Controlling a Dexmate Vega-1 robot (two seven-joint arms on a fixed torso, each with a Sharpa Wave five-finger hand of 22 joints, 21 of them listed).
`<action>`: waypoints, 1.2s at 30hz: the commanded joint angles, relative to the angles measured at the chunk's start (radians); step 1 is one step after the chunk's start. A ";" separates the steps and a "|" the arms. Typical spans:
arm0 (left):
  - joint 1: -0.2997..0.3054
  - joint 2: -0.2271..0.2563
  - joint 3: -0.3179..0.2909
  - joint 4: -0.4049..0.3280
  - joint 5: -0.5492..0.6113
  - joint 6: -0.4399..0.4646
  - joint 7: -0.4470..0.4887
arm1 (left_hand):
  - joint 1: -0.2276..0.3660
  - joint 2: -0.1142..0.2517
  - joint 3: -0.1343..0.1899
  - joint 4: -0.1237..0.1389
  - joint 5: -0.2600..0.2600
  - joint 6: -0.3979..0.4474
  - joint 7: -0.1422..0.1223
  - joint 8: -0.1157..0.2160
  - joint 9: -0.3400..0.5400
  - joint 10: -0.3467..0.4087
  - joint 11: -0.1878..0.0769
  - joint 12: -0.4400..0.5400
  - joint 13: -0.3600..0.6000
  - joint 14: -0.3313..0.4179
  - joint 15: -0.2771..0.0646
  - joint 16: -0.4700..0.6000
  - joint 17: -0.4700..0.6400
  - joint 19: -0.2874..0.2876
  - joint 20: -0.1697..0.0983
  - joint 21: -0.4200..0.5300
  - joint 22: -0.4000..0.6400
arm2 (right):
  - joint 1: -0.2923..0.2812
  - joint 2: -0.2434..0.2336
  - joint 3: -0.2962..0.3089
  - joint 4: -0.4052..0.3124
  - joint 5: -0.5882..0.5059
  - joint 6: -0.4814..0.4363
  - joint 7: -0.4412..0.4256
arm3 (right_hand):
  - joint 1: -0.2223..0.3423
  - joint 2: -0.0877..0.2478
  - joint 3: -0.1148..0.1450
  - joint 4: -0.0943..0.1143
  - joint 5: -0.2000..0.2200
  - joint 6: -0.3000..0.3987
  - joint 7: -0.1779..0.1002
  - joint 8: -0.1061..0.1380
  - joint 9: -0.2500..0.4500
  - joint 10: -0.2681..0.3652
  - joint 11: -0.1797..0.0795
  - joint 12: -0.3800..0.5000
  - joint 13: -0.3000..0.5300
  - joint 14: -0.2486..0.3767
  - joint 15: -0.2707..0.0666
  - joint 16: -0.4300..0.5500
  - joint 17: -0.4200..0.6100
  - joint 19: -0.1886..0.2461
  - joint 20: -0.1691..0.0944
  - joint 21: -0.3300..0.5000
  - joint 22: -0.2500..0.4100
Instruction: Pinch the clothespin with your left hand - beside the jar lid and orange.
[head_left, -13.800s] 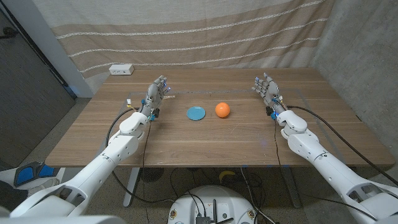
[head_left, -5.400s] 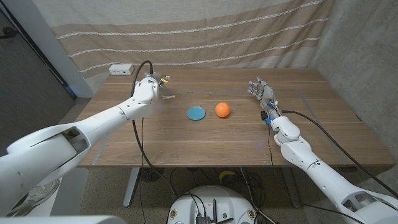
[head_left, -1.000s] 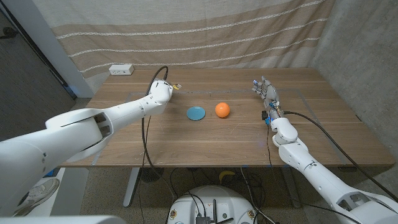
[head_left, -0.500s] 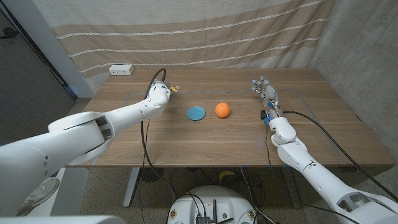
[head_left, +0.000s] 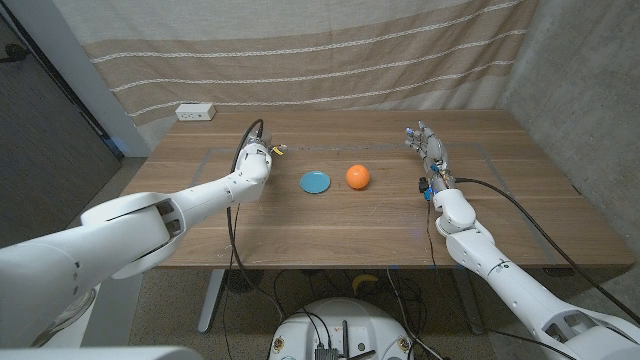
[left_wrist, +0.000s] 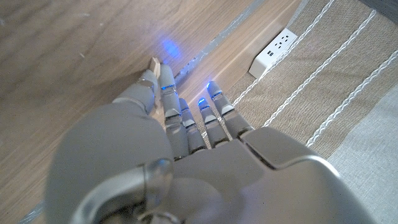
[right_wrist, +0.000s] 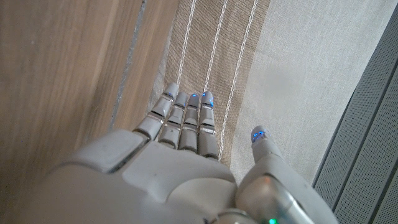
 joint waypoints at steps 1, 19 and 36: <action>0.046 0.021 -0.057 -0.077 -0.015 0.059 0.160 | 0.028 0.045 0.010 0.016 0.005 -0.013 -0.006 0.024 0.032 -0.002 0.007 -0.001 0.003 -0.005 -0.097 0.006 0.007 0.001 -0.007 0.008 0.006 | -0.008 -0.005 0.003 -0.011 -0.004 -0.001 -0.005 | -0.001 0.006 -0.004 0.000 0.005 0.008 0.000 0.002 0.004 0.010 0.001 0.005 0.004 0.010 0.002 0.004 0.004 0.002 -0.001 -0.002 0.004; 0.107 0.055 -0.136 -0.184 -0.061 0.070 0.308 | 0.003 0.044 0.040 0.039 0.013 -0.053 -0.016 0.071 0.104 0.020 -0.002 0.007 0.008 0.001 -0.098 0.010 0.012 -0.004 -0.013 0.017 0.010 | -0.025 -0.016 0.007 -0.041 -0.009 -0.004 -0.010 | -0.003 0.005 -0.006 0.001 0.005 0.008 0.000 -0.001 0.004 0.009 0.001 0.004 0.006 0.010 0.001 0.003 0.006 0.003 -0.002 -0.005 0.004; 0.202 0.083 -0.288 -0.293 -0.193 -0.045 0.470 | -0.013 0.040 0.059 0.047 0.016 -0.069 -0.021 0.109 0.154 0.036 -0.003 0.010 0.011 0.011 -0.101 0.010 0.011 0.002 -0.018 0.026 0.011 | -0.036 -0.024 0.012 -0.059 -0.010 -0.007 -0.009 | -0.005 0.005 -0.007 0.001 0.005 0.010 0.000 -0.002 0.004 0.011 0.003 0.004 0.009 0.007 0.002 0.002 0.008 0.004 -0.003 -0.008 0.004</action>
